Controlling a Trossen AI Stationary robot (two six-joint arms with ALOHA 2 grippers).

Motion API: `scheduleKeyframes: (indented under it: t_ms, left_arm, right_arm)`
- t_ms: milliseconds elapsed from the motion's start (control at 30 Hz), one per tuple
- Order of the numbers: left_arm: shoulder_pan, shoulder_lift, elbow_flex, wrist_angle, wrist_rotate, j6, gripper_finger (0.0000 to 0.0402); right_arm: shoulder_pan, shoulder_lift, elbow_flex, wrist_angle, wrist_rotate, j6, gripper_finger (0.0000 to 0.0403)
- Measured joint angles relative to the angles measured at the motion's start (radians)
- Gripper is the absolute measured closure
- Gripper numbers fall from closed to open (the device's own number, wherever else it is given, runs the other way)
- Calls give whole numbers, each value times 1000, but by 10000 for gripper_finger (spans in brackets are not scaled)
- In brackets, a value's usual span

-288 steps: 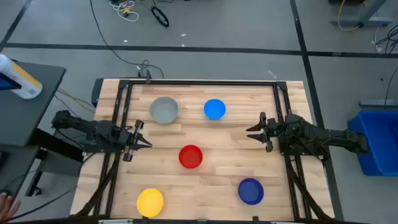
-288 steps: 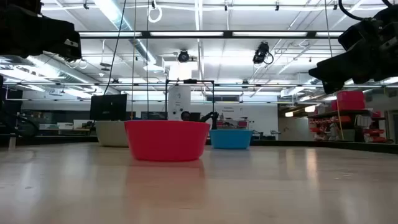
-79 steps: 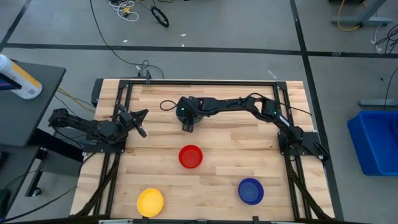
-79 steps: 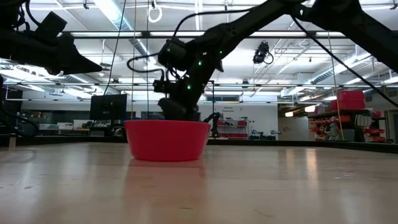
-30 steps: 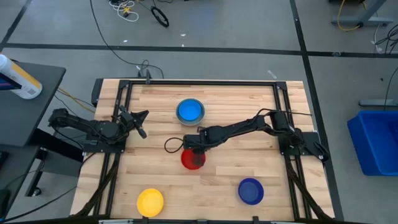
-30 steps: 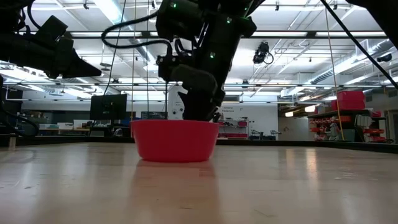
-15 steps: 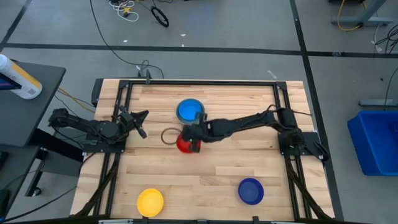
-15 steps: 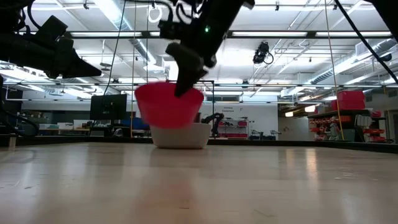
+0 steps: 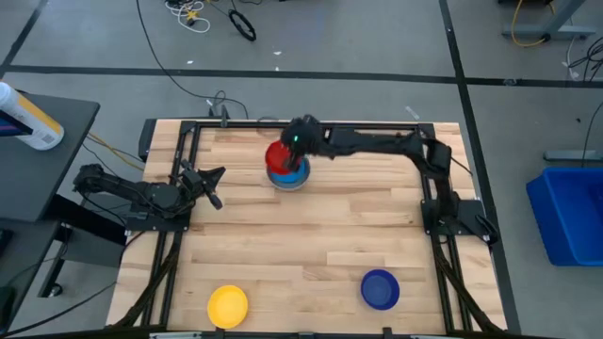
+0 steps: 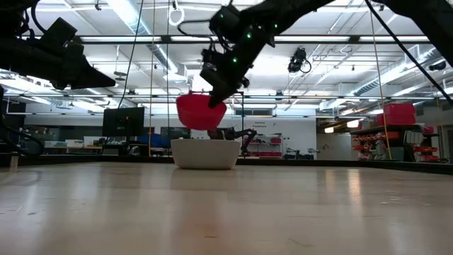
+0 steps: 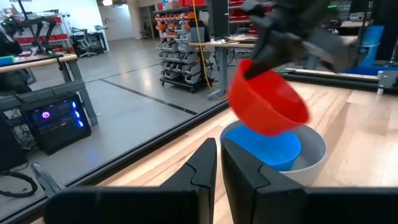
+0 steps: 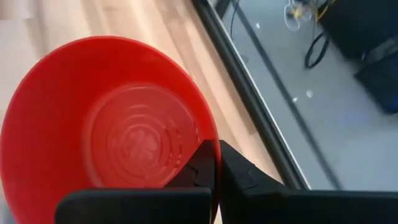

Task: Nest bowls inside each other
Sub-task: Stack the red bowl on top of the light blue bowl

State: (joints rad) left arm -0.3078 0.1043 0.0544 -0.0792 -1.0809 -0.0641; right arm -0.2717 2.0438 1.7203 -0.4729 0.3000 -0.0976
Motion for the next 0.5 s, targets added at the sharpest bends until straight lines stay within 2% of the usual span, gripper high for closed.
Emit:
scheduleKeyframes:
  t_ms: [133,500]
  left_arm:
    - [0,0,0,-1,-2,1,369]
    - [0,0,0,1,-2,1,369]
  right_arm:
    - [-65,0,-6,-25,-99,41,401]
    - [-75,49,-70,-35,-145,73,401]
